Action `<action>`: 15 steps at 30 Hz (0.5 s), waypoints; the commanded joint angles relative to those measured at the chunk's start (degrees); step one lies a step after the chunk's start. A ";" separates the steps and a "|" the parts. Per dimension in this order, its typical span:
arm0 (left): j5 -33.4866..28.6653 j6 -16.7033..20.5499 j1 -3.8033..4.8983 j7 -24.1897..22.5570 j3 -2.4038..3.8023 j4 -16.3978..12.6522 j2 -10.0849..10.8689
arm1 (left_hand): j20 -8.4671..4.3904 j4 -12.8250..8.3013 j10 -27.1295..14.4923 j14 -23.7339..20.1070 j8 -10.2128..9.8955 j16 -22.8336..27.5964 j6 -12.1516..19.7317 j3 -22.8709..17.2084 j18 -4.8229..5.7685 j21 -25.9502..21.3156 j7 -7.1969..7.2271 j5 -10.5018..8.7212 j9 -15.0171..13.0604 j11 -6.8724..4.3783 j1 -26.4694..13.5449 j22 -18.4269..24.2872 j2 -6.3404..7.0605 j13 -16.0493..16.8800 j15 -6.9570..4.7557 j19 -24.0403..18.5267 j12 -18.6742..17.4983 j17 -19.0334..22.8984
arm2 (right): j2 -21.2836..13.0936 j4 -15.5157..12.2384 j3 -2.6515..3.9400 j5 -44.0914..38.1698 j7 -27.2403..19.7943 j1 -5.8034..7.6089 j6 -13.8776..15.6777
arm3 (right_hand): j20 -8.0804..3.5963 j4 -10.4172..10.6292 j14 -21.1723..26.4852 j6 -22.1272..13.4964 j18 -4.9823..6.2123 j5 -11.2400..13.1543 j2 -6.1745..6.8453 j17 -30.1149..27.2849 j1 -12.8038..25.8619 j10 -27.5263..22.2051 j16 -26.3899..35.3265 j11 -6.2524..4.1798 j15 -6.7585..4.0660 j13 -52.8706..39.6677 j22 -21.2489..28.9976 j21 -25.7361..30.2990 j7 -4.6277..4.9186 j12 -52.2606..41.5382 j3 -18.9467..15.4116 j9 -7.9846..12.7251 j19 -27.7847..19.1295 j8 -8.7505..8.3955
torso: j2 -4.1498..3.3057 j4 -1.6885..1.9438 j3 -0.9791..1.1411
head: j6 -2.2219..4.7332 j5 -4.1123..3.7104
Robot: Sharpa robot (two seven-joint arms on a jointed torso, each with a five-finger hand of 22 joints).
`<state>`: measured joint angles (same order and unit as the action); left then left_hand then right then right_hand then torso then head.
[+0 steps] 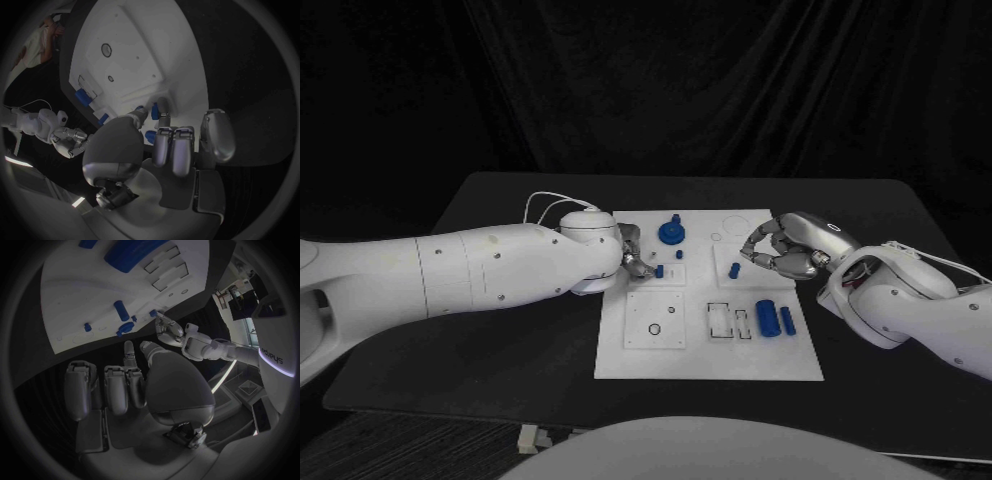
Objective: Assemble the parts on the task board
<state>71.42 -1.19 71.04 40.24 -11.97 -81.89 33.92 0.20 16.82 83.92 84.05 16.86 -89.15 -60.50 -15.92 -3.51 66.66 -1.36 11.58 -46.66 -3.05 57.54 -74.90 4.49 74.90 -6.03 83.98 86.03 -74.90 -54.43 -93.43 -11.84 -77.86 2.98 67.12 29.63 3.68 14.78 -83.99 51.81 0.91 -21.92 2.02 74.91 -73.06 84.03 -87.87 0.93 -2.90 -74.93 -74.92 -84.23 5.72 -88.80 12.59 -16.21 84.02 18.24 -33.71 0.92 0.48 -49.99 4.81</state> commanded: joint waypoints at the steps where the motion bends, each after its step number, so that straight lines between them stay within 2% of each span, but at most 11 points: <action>1: -0.43 -2.47 -0.23 1.26 -0.20 0.07 -0.14 | 0.44 -0.08 4.19 5.63 -0.57 0.47 0.95 0.89 -0.62 -0.58 -0.37 -0.80 0.19 0.37 -1.02 -9.49 0.03 12.11 0.31 0.83 -0.36 -14.09 | -0.06 -0.04 0.03 -0.47 0.99 -0.16 -0.43 | -0.15 0.09 -4.88 -0.29 0.72 -0.35 0.02 10.30 -0.54 4.38 0.16 0.06 0.12 -12.48 -12.93 0.19 -0.17 0.31 0.34 0.06 2.92 0.27 | 0.01 0.00 0.00 | -0.01 -0.08; 5: -0.41 -2.64 -0.24 1.23 -0.20 0.14 -0.16 | 0.56 0.05 4.15 5.60 -0.40 0.58 1.36 1.74 -0.67 -0.94 -0.46 -1.35 -0.42 0.49 -2.31 -9.43 -0.60 12.08 0.43 0.78 -0.42 -14.01 | -0.06 -0.04 0.03 -0.47 1.03 -0.18 -0.55 | -0.15 0.07 -4.87 -0.28 0.73 -0.48 0.03 10.23 -0.59 4.34 0.20 0.05 0.12 -12.41 -12.91 0.25 -0.18 0.35 0.38 0.06 2.89 0.29 | 0.01 -0.02 0.00 | -0.01 -0.05; 10: -0.43 -2.80 -0.25 1.20 -0.20 0.23 -0.14 | 0.59 0.01 4.11 5.59 -0.35 0.62 1.45 1.86 -0.66 -0.93 -0.46 -1.08 -0.58 0.50 -2.55 -9.43 -0.85 12.03 0.44 0.79 -0.50 -13.98 | -0.02 -0.02 0.03 -0.48 1.08 -0.22 -0.71 | -0.15 0.04 -4.85 -0.28 0.73 -0.61 0.03 10.18 -0.64 4.30 0.22 0.05 0.12 -12.35 -12.91 0.24 -0.18 0.39 0.43 0.06 2.89 0.30 | 0.00 -0.01 0.00 | -0.01 -0.01; 15: -0.43 -2.94 -0.25 1.21 -0.20 0.35 -0.11 | 0.60 -0.10 4.08 5.59 0.57 0.63 1.84 2.14 -0.68 -1.07 -0.34 1.23 -2.13 0.41 -2.33 -9.44 -1.23 11.99 0.39 0.82 -0.56 -13.98 | 0.03 0.03 0.03 -0.48 1.13 -0.28 -0.87 | -0.16 -0.02 -4.84 -0.29 0.73 -0.89 0.04 10.13 -0.75 4.25 0.25 0.04 0.11 -12.26 -12.91 0.25 -0.19 0.45 0.52 0.07 2.89 0.31 | 0.00 0.01 0.01 | -0.01 0.06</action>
<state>71.45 -2.39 71.14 40.23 -11.87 -81.66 33.91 0.41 16.76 83.92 84.04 17.18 -88.90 -58.91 -14.00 -3.51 65.86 -1.67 12.66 -48.68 -3.05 55.07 -74.91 3.49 74.90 -6.04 84.20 85.80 -74.90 -54.40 -93.38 -11.84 -77.90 3.11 67.01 29.26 3.68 14.78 -83.99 51.81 0.91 -22.59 2.03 74.91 -73.06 84.03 -87.87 0.93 -2.90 -74.92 -74.91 -84.23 5.72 -88.58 12.91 -16.22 84.02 18.24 -33.70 0.91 0.48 -49.99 4.83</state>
